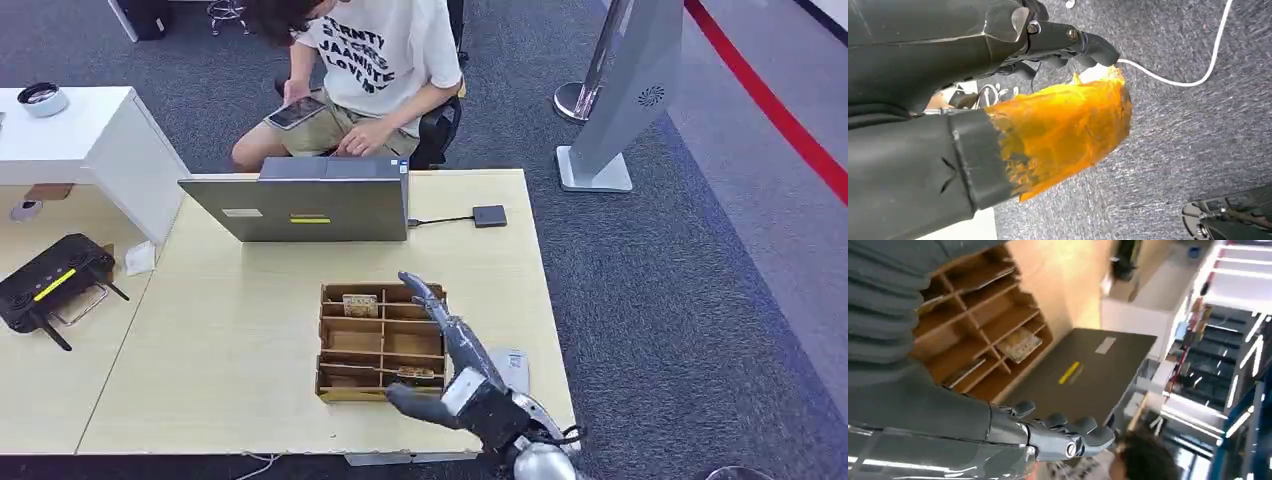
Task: Pass the card to the sensor for recognition and then transmit it.
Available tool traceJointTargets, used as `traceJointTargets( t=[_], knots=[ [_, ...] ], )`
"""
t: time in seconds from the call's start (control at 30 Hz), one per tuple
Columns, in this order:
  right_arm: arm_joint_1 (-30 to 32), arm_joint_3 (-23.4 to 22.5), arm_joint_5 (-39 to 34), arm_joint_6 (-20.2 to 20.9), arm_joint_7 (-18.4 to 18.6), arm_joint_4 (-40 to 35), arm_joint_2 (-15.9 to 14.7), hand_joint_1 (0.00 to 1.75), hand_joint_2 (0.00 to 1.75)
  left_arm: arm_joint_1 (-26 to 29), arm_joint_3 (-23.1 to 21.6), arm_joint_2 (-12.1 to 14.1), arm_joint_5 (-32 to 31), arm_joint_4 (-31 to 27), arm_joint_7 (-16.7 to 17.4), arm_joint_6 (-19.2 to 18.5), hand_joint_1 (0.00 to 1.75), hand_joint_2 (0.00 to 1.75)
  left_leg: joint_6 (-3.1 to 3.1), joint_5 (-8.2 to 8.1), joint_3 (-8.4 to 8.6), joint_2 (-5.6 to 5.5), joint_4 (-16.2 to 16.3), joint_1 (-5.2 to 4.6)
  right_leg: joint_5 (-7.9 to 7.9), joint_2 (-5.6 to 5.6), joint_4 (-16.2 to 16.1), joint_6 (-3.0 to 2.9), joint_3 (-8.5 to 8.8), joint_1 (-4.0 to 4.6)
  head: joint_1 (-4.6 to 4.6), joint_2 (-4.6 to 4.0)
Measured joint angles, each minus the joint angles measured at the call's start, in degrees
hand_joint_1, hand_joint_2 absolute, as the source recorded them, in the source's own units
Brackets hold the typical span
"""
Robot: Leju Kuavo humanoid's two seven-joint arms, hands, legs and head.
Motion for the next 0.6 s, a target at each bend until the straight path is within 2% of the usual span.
traceJointTargets(
  t=[0.07,0.23,0.37,0.6],
  knots=[
    [-0.1,1.7,7.1,-3.6,0.0,0.0,-0.4,0.0,1.75,0.1,0.0,0.0,0.0,0.0,0.0,0.0,0.03,0.0,0.0,0.0,0.0,0.0,0.0,0.0,0.0,0.0,0.0,0.0,0.0,0.0,0.0,0.0],
    [-1.5,5.5,18.3,-10.2,0.6,0.7,-1.0,0.0,1.75,0.1,0.0,0.0,-0.6,0.0,0.2,-0.1,0.03,0.0,0.0,0.0,-0.01,0.0,0.0,0.0,0.0,0.0,0.0,0.0,0.0,0.0,0.02,0.0],
    [-3.9,9.3,29.6,-15.7,4.0,3.4,-1.9,0.0,1.75,0.1,0.0,0.0,-1.2,0.0,0.6,-0.1,0.03,0.0,0.0,0.0,0.02,0.0,0.0,0.0,0.01,0.0,0.0,0.01,0.03,0.0,0.02,0.0],
    [-4.3,9.9,30.6,-16.4,4.4,4.0,-2.1,0.0,1.75,0.1,0.0,0.0,-1.3,0.0,0.6,-0.1,0.03,0.0,0.0,0.0,0.02,0.0,0.0,0.0,0.01,0.0,0.0,0.01,0.03,0.0,0.0,0.0]
  ],
)
